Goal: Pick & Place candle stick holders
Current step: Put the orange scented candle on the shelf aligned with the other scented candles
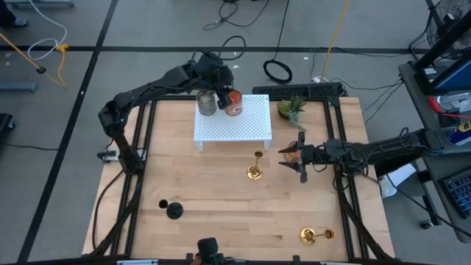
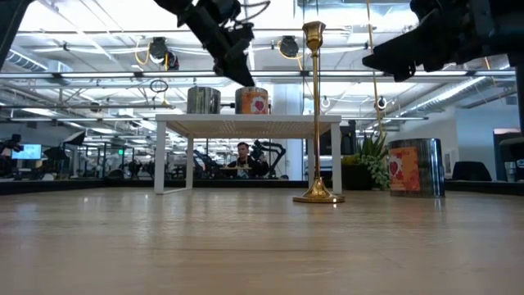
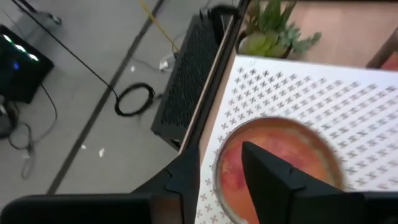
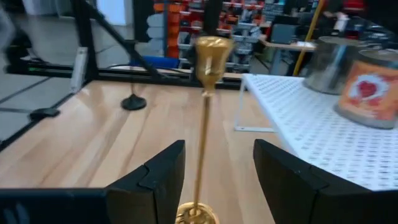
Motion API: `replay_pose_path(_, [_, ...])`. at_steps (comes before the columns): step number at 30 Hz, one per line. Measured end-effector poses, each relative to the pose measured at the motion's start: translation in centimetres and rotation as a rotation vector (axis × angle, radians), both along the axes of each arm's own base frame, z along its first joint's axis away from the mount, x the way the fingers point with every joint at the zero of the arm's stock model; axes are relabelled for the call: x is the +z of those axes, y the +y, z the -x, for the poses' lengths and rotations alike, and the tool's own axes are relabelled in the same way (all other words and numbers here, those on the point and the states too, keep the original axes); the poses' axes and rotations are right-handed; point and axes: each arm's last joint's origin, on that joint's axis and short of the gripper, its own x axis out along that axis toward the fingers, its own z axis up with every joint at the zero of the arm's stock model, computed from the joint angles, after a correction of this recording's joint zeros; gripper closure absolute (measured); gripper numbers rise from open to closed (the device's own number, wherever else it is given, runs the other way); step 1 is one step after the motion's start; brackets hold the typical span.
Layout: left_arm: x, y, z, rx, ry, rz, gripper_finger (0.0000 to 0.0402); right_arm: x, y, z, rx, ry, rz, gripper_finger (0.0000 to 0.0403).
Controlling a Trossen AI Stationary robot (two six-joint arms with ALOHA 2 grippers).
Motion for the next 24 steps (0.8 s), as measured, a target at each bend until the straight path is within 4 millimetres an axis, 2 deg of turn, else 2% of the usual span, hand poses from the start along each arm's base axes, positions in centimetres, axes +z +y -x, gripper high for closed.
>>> replay_pose_path(5, [3.1,-2.0,1.4,-0.014,-0.068,-0.05,0.0269,1.9,-0.2,-0.3,-0.074,0.067,0.038,0.0187])
replay_pose_path(11, [7.1,-5.9,3.9,-0.115,-0.179,-0.073,0.0268,4.7,-0.5,0.0,-0.197,0.232,0.01,0.0175])
replay_pose_path(16, [9.5,-9.2,6.3,-0.202,-0.223,-0.071,0.0268,5.0,-0.8,1.0,-0.278,0.388,-0.059,0.0175])
replay_pose_path(20, [10.0,-11.5,8.4,-0.245,-0.169,-0.024,0.0268,4.1,-0.7,1.4,-0.294,0.487,-0.134,0.0174])
replay_pose_path(24, [8.7,-13.2,9.6,-0.319,-0.125,0.069,0.0268,3.1,-0.7,1.5,-0.324,0.59,-0.168,0.0175])
